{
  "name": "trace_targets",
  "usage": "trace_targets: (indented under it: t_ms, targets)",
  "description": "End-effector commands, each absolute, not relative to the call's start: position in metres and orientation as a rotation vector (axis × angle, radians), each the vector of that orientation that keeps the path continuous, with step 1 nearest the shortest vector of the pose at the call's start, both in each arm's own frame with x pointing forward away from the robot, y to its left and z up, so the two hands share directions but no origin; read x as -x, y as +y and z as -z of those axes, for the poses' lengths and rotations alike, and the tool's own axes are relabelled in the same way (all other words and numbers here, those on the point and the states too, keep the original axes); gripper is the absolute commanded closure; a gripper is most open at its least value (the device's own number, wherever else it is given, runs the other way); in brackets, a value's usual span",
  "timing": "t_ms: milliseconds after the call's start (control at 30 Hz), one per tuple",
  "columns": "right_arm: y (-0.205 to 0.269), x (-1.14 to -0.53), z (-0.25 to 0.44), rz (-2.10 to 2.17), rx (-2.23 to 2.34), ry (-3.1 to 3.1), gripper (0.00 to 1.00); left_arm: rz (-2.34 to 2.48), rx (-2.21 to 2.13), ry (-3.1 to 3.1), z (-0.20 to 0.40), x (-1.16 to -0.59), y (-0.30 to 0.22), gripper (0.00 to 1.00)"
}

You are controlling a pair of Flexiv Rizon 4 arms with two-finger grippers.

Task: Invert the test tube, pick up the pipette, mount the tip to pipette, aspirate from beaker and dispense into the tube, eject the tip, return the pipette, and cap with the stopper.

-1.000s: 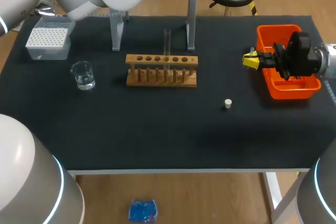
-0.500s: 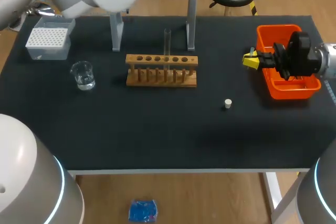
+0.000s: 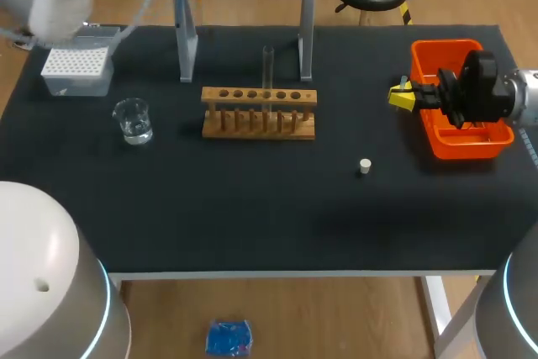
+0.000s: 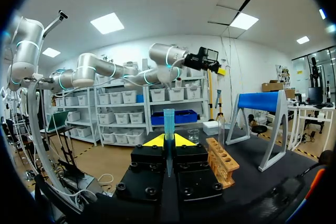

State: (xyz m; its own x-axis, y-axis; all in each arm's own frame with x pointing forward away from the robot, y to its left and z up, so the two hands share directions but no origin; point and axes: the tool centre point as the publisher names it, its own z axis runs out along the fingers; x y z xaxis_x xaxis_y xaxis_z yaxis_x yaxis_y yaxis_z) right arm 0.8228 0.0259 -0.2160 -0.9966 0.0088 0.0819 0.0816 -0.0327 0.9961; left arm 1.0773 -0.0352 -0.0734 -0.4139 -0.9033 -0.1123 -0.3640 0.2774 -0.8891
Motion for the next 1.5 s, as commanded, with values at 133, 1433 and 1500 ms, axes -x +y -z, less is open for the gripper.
trace_targets:
  t_ms: [133,1433,1500]
  targets:
    - [0.025,-0.823,0.216,2.219,0.099,-2.149,1.0,1.268,0.856,2.306,0.051,-1.001,-0.019,1.0]
    - [0.025,-0.823,0.216,2.219,0.099,-2.149,1.0,1.553,0.246,2.342,0.004,-0.902,-0.104,1.0]
    - [0.025,-0.823,0.216,2.219,0.099,-2.149,1.0,1.593,0.175,2.346,0.0,-0.895,-0.116,1.0]
